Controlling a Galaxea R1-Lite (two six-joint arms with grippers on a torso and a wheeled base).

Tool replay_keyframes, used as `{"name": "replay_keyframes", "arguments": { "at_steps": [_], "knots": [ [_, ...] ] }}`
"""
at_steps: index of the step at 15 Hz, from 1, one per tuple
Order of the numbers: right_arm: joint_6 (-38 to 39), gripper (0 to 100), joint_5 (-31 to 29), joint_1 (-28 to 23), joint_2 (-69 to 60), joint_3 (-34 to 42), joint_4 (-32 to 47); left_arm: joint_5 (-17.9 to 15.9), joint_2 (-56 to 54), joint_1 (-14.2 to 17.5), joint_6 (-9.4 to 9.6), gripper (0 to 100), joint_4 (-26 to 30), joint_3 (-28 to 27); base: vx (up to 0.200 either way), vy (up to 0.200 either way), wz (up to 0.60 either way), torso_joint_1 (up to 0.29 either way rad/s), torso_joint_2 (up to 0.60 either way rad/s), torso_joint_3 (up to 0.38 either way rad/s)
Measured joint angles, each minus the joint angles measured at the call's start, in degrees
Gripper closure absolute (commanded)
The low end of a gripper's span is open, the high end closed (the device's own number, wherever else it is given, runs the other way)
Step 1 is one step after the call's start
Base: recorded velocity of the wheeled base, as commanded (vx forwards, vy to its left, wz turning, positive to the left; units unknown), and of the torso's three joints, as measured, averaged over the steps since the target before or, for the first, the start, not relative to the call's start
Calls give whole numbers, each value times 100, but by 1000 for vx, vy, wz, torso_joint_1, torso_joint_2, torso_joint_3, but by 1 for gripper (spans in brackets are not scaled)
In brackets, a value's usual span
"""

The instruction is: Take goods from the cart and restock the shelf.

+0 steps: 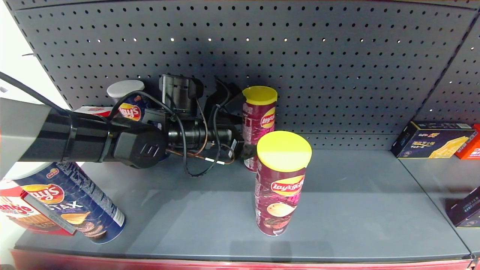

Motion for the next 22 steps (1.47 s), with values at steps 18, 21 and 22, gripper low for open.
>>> {"name": "replay_keyframes", "arguments": {
  "at_steps": [18,21,22],
  "knots": [
    [-2,0,2,0,0,0,0,1536,-673,46,-215,0,-996,1368,0,0,0,0,0,0],
    [0,0,2,0,0,0,-2,1763,-660,44,-444,0,-1189,1342,0,0,0,0,0,0],
    [0,0,2,0,0,0,0,1829,-653,46,-463,0,-1193,1340,0,0,0,0,0,0]
  ]
}}
